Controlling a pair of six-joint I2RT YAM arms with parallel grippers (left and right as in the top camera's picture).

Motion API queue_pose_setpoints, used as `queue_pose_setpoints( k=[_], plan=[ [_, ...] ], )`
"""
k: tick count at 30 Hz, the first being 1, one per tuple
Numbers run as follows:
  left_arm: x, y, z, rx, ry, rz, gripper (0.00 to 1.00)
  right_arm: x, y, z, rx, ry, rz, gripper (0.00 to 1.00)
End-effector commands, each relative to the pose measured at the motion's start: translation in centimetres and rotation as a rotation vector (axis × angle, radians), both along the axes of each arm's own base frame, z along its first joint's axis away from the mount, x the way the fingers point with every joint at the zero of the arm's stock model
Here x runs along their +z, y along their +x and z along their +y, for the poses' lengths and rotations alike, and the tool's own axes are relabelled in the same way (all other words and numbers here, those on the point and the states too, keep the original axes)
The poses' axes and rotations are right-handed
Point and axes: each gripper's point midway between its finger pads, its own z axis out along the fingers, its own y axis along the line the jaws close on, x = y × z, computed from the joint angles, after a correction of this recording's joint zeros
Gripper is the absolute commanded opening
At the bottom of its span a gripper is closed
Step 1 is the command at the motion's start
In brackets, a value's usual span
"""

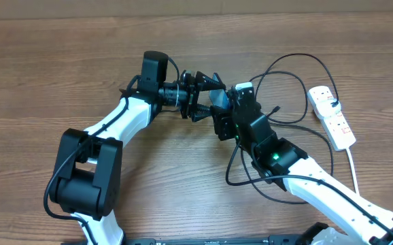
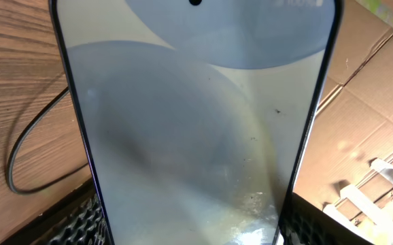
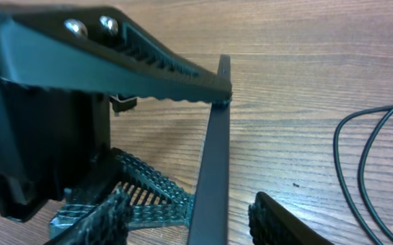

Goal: Plug charger to phone and switch on socket
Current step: 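Grasp the phone with the right gripper and release the left gripper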

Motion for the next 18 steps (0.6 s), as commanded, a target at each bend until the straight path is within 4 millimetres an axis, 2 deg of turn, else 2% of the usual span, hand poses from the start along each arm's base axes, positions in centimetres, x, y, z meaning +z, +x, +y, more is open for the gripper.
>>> queue_pose_setpoints(
  k=[1,4,12,18],
  plan=[
    [0.55,-0.25,-0.66,-0.023,-0.016,0.0,0.35,0.4,0.33,0.13,-0.009,0.004,-0.018,0.53],
    [0.38,-0.23,-0.88,-0.017,-0.006,-0.004,0.36,0.61,0.44,0.21,-0.009,0.01,-0.026,0.5],
    [0.32,-0.72,-1.58,-0.032,-0.002,-0.004,0.36,0.91,0.59,0.32,-0.009,0.019,-0.038,0.29],
    [0.34,-0.7,-1.57,-0.031,-0.002,-0.005,0.36,0.92,0.59,0.32,-0.009,0.019,-0.038,0.17]
  ],
)
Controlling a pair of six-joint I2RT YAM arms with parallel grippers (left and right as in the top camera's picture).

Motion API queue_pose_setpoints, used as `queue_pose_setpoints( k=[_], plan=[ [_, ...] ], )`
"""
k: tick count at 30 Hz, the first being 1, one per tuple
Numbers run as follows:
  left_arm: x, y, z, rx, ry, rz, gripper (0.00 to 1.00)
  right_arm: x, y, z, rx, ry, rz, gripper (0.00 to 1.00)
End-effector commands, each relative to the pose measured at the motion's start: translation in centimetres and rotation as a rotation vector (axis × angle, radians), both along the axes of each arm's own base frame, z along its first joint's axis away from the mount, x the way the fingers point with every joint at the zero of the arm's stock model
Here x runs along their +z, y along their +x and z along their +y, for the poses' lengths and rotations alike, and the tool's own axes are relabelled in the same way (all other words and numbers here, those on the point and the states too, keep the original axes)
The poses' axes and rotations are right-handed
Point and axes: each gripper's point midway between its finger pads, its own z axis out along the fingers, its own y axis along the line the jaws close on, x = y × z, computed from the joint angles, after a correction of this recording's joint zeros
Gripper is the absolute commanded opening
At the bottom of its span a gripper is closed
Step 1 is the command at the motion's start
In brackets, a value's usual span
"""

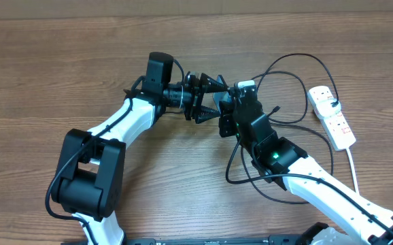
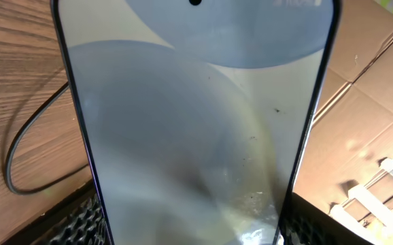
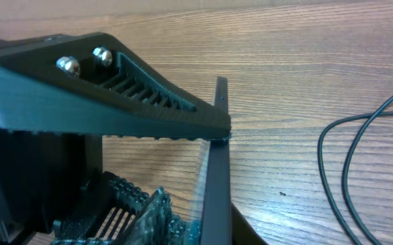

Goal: Plug charger to phone and switch on socket
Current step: 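Grasp the phone with the right gripper and release the left gripper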

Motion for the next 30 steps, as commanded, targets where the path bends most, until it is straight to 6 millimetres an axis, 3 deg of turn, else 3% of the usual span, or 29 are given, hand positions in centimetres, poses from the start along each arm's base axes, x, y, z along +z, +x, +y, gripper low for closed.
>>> queue_pose_setpoints(
  k=[1,5,11,17,21,23,30],
  plan=[
    [0.5,-0.1,-0.5,-0.014,-0.012,-0.001,0.36,0.6,-0.1,0.9,0.032,0.024,-0.009,0.15],
    [0.5,-0.1,-0.5,-0.014,-0.011,-0.001,0.36,0.5,-0.3,1.1,0.028,0.056,0.007,0.07],
    [0.5,-0.1,-0.5,-0.014,-0.012,-0.001,0.38,0.5,-0.5,1.6,0.05,0.073,0.019,0.04],
    [0.4,0.0,-0.5,-0.01,-0.009,-0.003,0.6,0.5,-0.5,1.6,0.03,0.102,0.03,0.04],
    [0.9,1.1,-0.1,0.016,-0.018,-0.059,0.82,0.6,-0.1,1.1,0.012,0.112,0.028,0.04],
    [1.9,2.2,0.3,0.032,-0.041,-0.136,1.0,0.8,0.3,0.7,-0.016,0.131,0.027,0.04],
    [5.9,4.1,2.4,-0.007,-0.146,-0.491,1.0,1.0,2.1,-2.4,-0.185,0.279,0.077,0.04]
  ],
)
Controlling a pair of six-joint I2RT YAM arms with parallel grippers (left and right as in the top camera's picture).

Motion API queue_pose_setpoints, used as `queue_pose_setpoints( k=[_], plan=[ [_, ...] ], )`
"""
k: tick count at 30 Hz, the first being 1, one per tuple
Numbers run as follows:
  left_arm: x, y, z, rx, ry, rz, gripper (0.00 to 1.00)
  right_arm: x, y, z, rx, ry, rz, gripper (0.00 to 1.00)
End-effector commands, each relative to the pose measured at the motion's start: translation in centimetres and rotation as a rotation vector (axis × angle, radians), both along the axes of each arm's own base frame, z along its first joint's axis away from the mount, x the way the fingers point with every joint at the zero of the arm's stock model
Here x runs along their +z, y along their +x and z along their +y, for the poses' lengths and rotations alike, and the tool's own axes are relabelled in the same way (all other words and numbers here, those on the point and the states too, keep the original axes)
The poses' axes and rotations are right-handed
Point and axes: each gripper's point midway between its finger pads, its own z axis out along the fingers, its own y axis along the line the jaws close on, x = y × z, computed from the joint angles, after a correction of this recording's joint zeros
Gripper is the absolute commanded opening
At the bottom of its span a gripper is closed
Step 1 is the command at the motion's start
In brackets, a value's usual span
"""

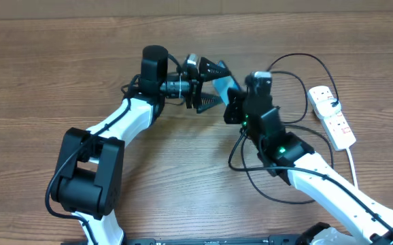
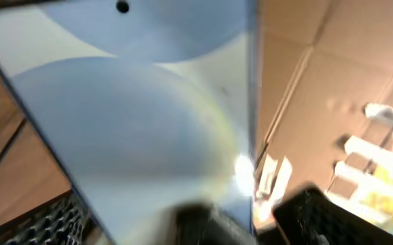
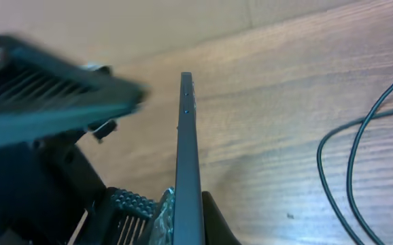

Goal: Plug charger to phone and switch on socket

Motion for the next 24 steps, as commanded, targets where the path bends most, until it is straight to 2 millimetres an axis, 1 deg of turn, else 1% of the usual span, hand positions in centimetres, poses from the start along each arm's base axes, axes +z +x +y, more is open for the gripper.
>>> queue_pose_setpoints(
  k=[1,5,8,11,13,15,16,18,20,22,24],
  plan=[
    [2.1,1.3,2.6,-0.018,-0.033,-0.224,1.0,-0.9,-0.2,-0.5,-0.023,0.117,0.085,0.04],
    [2.5,1.4,5.8,-0.055,-0.053,-0.351,1.0,-0.6,-0.3,-0.9,-0.008,0.202,0.13,0.04],
    [3.2,1.0,8.4,-0.089,-0.085,-0.421,1.0,-0.9,-0.7,-2.5,-0.072,0.254,0.191,0.04],
    [3.3,1.1,10.5,-0.058,-0.075,-0.428,1.0,-1.1,-1.4,-4.1,-0.111,0.245,0.226,0.04],
    [3.1,1.3,11.5,0.003,-0.019,-0.429,1.0,-0.9,-2.1,-4.8,-0.124,0.239,0.238,0.04],
    [2.2,1.2,12.4,0.082,0.111,-0.405,1.0,-0.5,-2.7,-5.2,-0.128,0.237,0.242,0.04],
    [0.9,0.2,13.6,0.138,0.301,-0.383,1.0,0.0,-3.3,-5.4,-0.128,0.237,0.242,0.04],
    [-0.5,-2.3,15.8,0.159,0.562,-0.353,1.0,0.2,-4.1,-5.7,-0.129,0.234,0.251,0.04],
    [-0.7,-5.2,18.2,0.181,0.765,-0.298,1.0,0.0,-5.0,-6.1,-0.152,0.247,0.29,0.04],
    [0.7,-8.0,20.3,0.223,0.895,-0.276,0.99,-0.9,-6.0,-6.3,-0.202,0.294,0.362,0.04],
    [3.4,-10.1,21.1,0.286,0.913,-0.32,1.0,-1.7,-6.7,-5.8,-0.216,0.35,0.42,0.04]
  ],
)
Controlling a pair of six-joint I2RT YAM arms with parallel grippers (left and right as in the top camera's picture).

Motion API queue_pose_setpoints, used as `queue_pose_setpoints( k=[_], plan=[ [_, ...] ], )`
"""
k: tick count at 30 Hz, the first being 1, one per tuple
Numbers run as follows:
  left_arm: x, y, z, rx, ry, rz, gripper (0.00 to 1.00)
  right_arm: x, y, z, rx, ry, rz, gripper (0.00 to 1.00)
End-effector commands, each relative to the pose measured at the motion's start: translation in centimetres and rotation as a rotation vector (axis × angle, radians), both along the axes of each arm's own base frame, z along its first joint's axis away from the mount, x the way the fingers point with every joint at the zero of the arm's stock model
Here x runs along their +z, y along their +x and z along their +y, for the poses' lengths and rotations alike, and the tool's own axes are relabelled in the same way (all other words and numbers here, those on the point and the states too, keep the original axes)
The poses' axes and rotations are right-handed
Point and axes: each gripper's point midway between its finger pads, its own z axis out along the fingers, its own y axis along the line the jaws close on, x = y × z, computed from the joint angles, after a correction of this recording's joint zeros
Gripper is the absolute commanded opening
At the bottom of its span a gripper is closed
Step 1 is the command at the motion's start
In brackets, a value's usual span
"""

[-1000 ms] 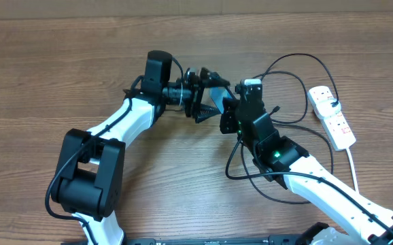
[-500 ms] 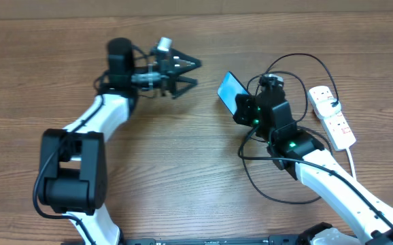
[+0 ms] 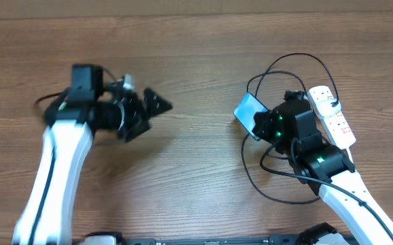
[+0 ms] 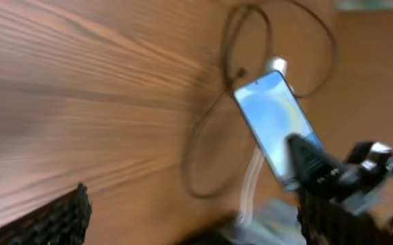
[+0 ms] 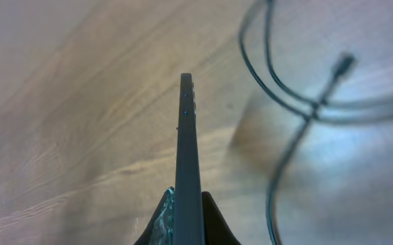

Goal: Plug charger to phone and switch on socket

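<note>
My right gripper [image 3: 260, 124] is shut on the phone [image 3: 249, 112], which it holds on edge above the table, screen facing left. The right wrist view shows the phone [image 5: 186, 150] edge-on between the fingers [image 5: 161, 218]. The black charger cable [image 3: 286, 62] loops on the table behind it, its plug end [image 5: 345, 62] lying loose. A white socket strip [image 3: 332, 117] lies just right of the right gripper. My left gripper [image 3: 152, 109] stands open and empty at the far left, pointing toward the phone [image 4: 271, 117].
The cable also trails in loops [image 3: 251, 173] under and in front of the right arm. Bare wooden table [image 3: 196, 170] lies between the two arms.
My left gripper has let go of the phone and moved far to the left, open. My right gripper has carried the phone to the right, close to the socket strip.
At first my left gripper held the phone mid-table, with the right gripper open around its edge. The right gripper then stood closer on the phone, then was shut on it. Now the right gripper alone holds it, off to the right.
</note>
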Motion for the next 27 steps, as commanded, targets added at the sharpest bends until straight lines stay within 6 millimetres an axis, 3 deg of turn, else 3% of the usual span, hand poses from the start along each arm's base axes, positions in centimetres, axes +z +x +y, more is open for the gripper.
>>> queue_pose_setpoints(
  k=[1,3,5,7,10,13,20,27],
  plan=[
    [3.9,-2.0,4.7,0.081,0.302,-0.242,0.99,0.0,-0.6,0.7,-0.073,0.144,0.053,0.04],
    [6.5,-3.8,4.9,0.122,0.293,-0.331,1.0,-0.6,-0.4,1.2,-0.102,0.212,0.059,0.04],
    [7.8,-5.9,5.2,0.162,0.282,-0.381,1.0,-0.3,0.0,2.5,-0.076,0.308,0.025,0.04],
    [7.0,-9.0,5.5,0.233,0.244,-0.358,0.99,1.7,0.3,5.5,0.069,0.474,-0.079,0.04],
    [5.3,-10.5,4.8,0.283,0.148,-0.325,1.0,2.8,-0.3,7.0,0.103,0.652,-0.084,0.04],
    [3.3,-9.9,2.7,0.309,-0.064,-0.297,1.0,2.1,-1.4,8.1,0.021,0.841,0.014,0.04],
    [0.5,-6.9,0.9,0.373,-0.376,-0.186,0.99,3.3,-4.1,12.8,0.074,1.0,0.091,0.04],
    [-0.5,-5.4,-0.8,0.444,-0.463,-0.077,0.99,2.4,-5.3,15.3,-0.011,1.018,0.106,0.04]
  ],
)
